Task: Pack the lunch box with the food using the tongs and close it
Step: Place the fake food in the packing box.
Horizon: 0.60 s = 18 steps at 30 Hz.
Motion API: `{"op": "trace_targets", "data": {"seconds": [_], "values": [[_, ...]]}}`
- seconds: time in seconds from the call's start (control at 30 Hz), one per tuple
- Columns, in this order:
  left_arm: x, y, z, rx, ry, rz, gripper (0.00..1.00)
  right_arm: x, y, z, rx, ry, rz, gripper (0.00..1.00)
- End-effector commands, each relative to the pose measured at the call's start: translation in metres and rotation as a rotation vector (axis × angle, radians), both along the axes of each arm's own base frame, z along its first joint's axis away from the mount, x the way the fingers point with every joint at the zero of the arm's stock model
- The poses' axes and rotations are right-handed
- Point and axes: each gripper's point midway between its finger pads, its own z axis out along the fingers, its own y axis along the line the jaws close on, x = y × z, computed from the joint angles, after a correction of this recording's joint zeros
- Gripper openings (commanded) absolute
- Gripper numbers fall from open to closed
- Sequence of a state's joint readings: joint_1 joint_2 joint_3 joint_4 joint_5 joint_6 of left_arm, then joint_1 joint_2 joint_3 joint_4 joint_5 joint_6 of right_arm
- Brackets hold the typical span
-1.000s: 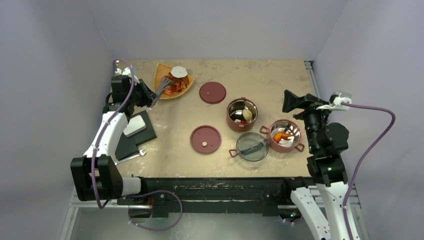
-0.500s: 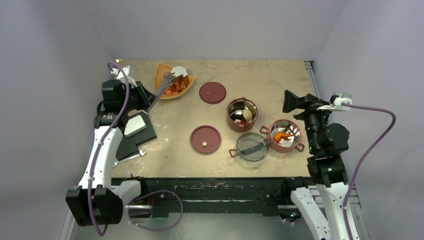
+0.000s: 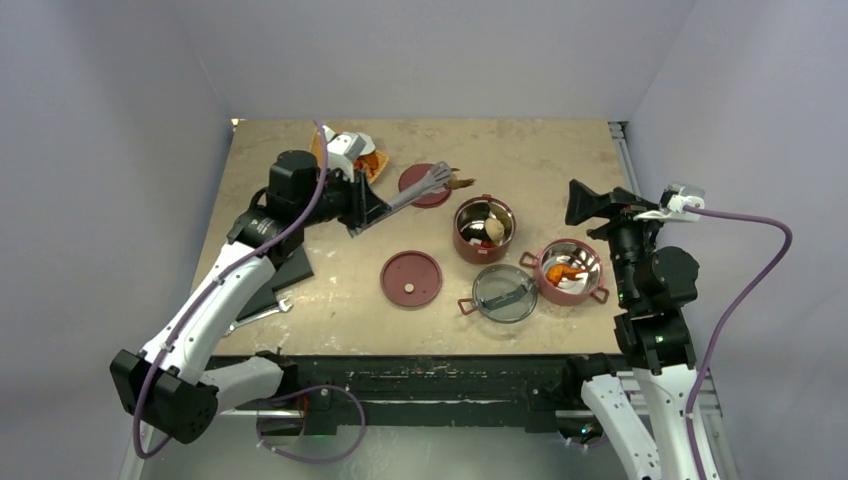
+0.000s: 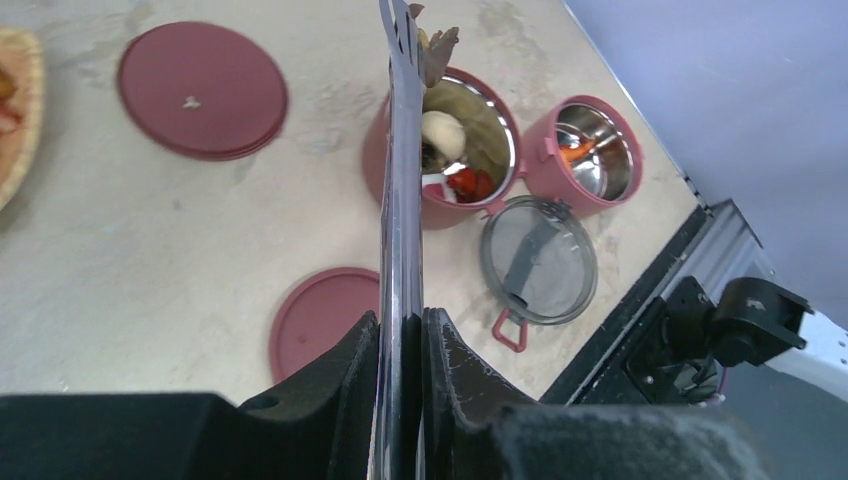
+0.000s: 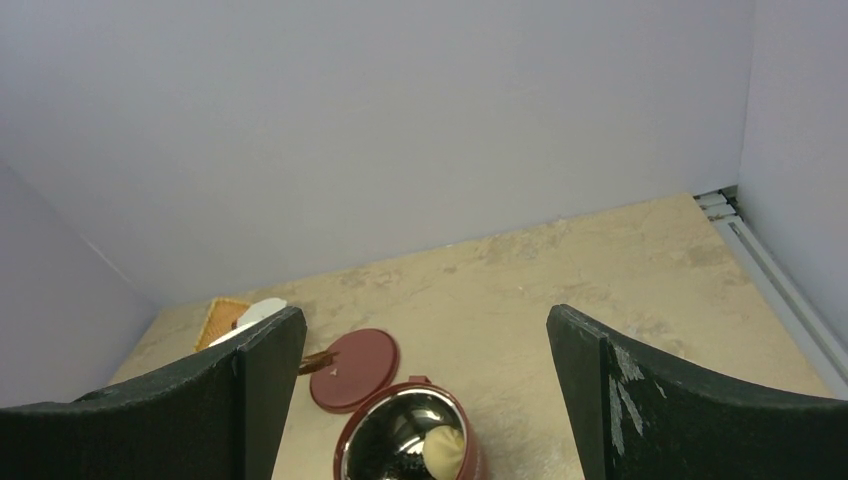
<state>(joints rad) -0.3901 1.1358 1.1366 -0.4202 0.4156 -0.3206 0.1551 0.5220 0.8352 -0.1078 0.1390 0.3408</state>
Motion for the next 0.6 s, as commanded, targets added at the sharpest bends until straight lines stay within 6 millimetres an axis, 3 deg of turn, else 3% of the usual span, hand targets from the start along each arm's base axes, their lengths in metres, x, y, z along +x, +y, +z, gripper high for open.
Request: {"op": "trace_targets", "data": {"seconds": [0.0,0.27,0.57], "values": [[0.002,-0.033,0.023,-0.022,-0.086,-0.084,0.00,-0.007,-0.003,0.014,0.007,-0.045,-0.008,0.94],[-0.006,-0.077,-0.009,0.066,-0.053,-0.189,0.00,-0.011,-0.004,0.017,0.006,-0.045,-0.012,0.95],[0.001,-0.079,-0.042,0.144,-0.011,-0.191,0.00,-0.012,-0.004,0.019,0.006,-0.044,-0.011,0.95]]}}
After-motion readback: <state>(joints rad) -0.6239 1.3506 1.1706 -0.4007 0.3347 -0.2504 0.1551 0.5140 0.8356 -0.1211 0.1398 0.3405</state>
